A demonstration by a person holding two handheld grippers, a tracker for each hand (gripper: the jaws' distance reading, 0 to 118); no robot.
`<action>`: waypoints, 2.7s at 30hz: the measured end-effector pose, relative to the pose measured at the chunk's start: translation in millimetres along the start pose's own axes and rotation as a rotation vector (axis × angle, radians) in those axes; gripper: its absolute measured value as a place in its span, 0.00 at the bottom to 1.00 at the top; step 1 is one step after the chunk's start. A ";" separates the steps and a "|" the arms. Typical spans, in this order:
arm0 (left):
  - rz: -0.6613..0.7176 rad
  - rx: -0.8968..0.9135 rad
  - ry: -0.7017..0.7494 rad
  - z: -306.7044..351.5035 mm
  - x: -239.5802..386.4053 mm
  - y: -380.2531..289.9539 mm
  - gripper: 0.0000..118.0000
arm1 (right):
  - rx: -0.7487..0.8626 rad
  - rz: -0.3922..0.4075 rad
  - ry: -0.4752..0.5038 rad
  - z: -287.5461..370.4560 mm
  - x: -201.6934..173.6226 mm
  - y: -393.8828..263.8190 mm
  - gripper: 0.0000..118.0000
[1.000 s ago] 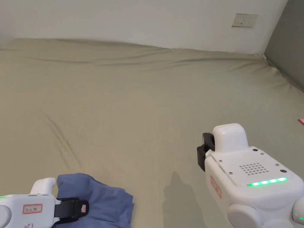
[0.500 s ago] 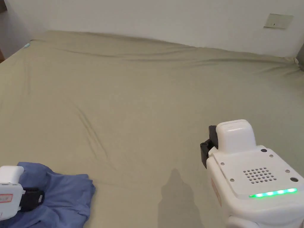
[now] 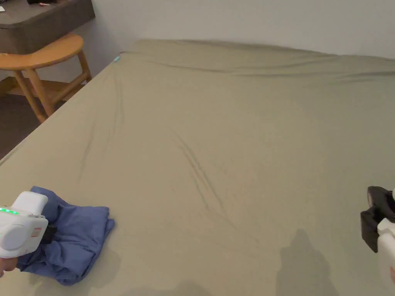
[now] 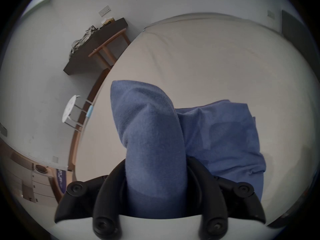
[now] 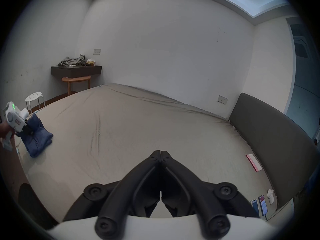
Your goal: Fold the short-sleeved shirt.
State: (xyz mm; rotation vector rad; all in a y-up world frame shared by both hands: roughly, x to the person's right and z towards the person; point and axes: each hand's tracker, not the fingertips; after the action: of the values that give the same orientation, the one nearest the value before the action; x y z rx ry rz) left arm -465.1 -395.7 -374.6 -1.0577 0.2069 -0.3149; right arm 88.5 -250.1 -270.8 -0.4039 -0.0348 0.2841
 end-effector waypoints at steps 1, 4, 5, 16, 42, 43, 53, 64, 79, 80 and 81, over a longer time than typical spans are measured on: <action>0.001 -0.009 0.002 -7.8 -6.7 -0.6 0.28 | -0.006 0.004 -0.002 -1.7 -1.3 -1.4 0.00; -0.012 -0.028 0.021 -22.7 -16.4 1.4 0.28 | -0.025 0.001 -0.001 -5.7 -1.2 -3.5 0.00; -0.033 -0.041 0.036 -23.9 -18.6 1.4 0.28 | -0.033 0.001 0.000 -6.8 -0.9 -3.8 0.00; 0.175 0.290 0.138 56.6 -50.2 53.3 0.86 | -0.013 -0.034 -0.007 3.8 21.2 3.8 0.00; 0.239 1.130 -0.308 412.2 281.1 30.7 0.00 | 0.315 -0.057 -0.108 132.2 111.0 25.4 0.00; 0.213 1.140 -0.301 414.1 286.9 27.4 0.00 | 0.318 -0.062 -0.105 133.5 111.6 23.4 0.00; 0.082 1.145 -0.301 414.2 319.9 6.6 0.00 | 0.319 -0.025 -0.106 141.4 97.3 12.3 0.00; 0.128 1.147 -0.296 415.1 307.7 8.4 0.00 | 0.328 -0.040 -0.108 143.7 93.6 17.8 0.00; 0.134 1.148 -0.312 415.2 310.0 8.0 0.00 | 0.334 -0.043 -0.108 147.2 90.1 20.4 0.00; 0.133 1.147 -0.312 415.4 310.3 8.3 0.00 | 0.334 -0.044 -0.109 147.3 89.8 20.5 0.00; 0.133 1.147 -0.311 415.8 310.2 8.2 0.00 | 0.334 -0.045 -0.108 147.4 89.5 20.6 0.00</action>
State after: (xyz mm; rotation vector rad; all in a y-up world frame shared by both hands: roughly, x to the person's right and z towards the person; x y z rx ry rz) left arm -42.0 -160.1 -188.3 0.0537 -0.1843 -0.0998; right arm 155.7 -150.6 -145.4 -0.0552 -0.1010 0.2617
